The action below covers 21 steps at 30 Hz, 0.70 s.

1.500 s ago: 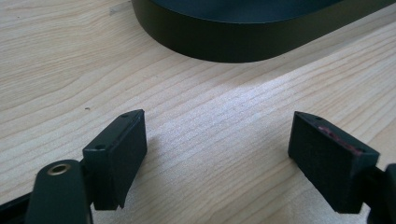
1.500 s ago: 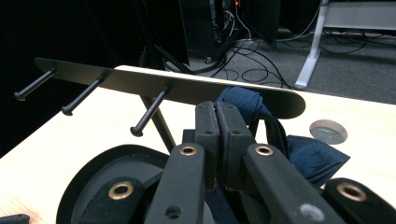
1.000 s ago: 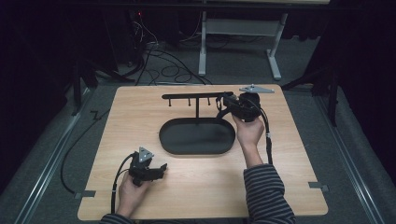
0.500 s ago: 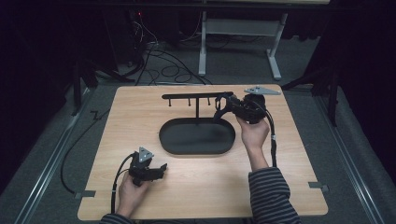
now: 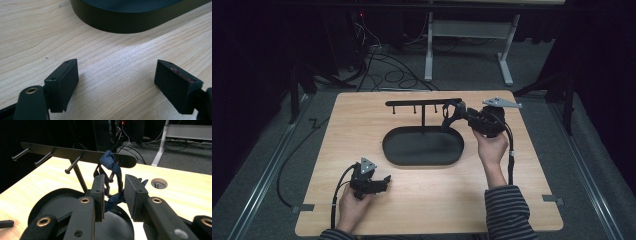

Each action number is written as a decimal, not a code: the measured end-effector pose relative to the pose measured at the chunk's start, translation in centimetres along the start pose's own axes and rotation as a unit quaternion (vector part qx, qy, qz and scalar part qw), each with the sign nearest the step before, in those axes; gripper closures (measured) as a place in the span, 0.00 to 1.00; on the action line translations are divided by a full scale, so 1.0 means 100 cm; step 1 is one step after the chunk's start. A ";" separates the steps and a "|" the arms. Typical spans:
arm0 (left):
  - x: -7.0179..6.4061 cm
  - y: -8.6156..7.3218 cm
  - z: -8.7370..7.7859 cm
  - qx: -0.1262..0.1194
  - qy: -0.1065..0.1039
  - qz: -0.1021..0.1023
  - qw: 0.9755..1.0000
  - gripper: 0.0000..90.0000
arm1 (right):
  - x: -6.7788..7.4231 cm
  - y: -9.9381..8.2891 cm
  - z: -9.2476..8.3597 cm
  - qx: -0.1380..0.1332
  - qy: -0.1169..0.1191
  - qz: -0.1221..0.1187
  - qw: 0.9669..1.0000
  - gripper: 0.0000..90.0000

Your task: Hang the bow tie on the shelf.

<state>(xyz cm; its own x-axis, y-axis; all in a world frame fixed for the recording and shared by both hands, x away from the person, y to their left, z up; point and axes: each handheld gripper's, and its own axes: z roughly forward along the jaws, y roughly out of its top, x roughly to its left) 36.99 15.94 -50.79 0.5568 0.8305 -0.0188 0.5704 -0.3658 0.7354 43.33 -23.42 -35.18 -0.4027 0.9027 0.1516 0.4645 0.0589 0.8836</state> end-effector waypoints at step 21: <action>0.000 0.000 0.000 0.000 0.000 0.000 1.000 0.22 | -0.013 -0.017 -0.014 -0.002 -0.003 0.013 1.000 0.75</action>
<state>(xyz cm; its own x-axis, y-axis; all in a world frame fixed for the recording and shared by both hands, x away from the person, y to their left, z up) 37.00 15.94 -50.79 0.5569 0.8304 -0.0187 0.5704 -0.3660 0.7353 41.96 -25.31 -36.27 -0.3861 0.9062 0.1722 0.4714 0.0334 0.8813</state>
